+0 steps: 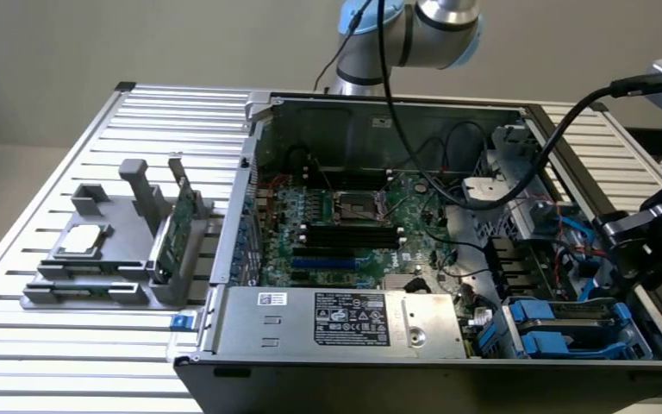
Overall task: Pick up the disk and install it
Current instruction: 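Insert the first disk wire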
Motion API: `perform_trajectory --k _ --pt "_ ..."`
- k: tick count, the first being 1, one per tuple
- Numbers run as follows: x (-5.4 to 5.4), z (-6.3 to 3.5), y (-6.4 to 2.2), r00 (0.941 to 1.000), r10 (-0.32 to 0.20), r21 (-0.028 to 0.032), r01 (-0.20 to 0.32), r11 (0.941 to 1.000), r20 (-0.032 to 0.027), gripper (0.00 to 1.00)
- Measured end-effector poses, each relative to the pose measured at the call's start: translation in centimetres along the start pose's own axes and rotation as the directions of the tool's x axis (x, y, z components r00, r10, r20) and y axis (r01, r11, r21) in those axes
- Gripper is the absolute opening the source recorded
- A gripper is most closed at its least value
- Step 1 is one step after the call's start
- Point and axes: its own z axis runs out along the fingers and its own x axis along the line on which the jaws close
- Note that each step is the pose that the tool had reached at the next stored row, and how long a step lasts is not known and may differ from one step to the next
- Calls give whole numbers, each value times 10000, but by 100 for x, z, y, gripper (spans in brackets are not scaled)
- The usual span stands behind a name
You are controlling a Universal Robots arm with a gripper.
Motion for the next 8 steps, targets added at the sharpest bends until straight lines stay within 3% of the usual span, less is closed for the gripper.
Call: perform_trajectory --k 4,8 --pt "15 -4 20 10000 46 -53 -47 10000 -38 28" --pt "12 -12 68 9999 60 -83 -61 9999 -158 28"
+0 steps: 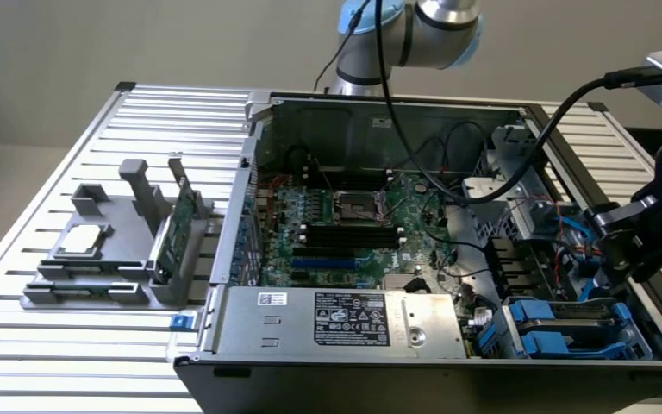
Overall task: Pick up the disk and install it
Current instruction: 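Insert the first disk wire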
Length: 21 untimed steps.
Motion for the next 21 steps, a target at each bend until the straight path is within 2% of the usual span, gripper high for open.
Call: perform_trajectory --k 2,8,21 --pt "0 -1 10 10000 4 -9 -4 10000 -53 28" --pt "-3 -8 28 9999 13 -36 -13 10000 -153 28" --pt "11 -11 49 9997 31 -150 -35 9999 -230 28"
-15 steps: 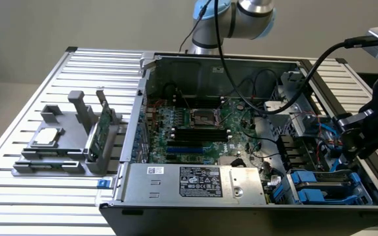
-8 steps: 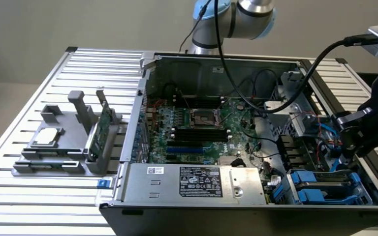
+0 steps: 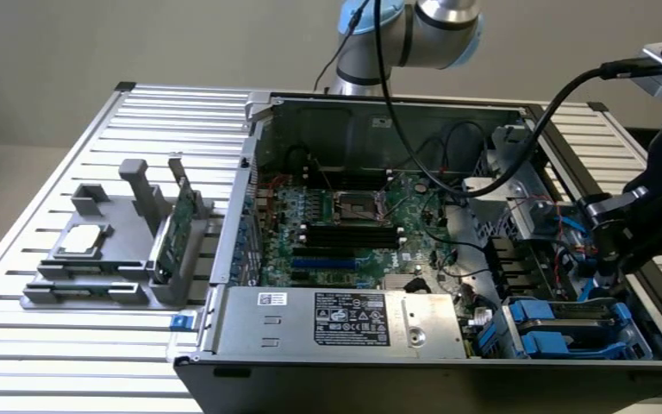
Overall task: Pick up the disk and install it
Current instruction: 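Insert the first disk wire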
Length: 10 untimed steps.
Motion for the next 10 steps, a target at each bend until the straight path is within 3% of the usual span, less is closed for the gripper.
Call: perform_trajectory --k 10 --pt "-42 7 8 10000 0 -17 0 10000 0 28"
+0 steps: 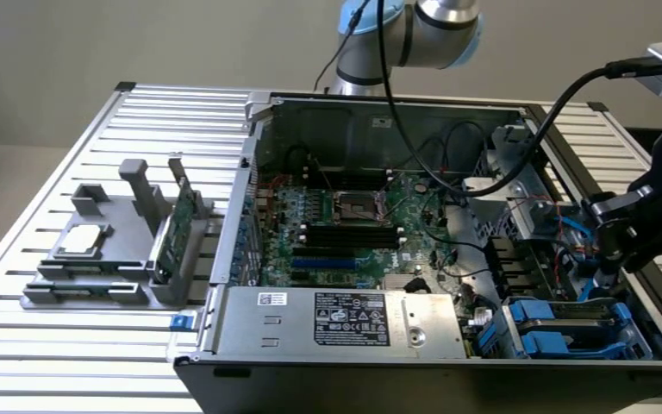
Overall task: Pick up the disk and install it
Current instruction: 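Insert the first disk wire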
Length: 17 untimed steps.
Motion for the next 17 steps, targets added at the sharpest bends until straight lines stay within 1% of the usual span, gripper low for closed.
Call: perform_trajectory --k 5,7,9,12,14,15,17 --pt "7 55 -5 10000 -7 -16 7 10000 -6 28" --pt "8 63 -5 10000 -9 -14 9 10000 -36 28" --pt "11 64 -4 9999 -4 -22 3 10000 -102 28" --pt "17 65 2 9998 7 -71 -8 10000 -219 28" --pt "23 65 15 9996 13 -94 -16 10000 -287 28" --pt "32 66 46 9994 19 -117 -23 9999 -352 28" --pt "34 66 47 9993 20 -118 -24 9999 -365 28"
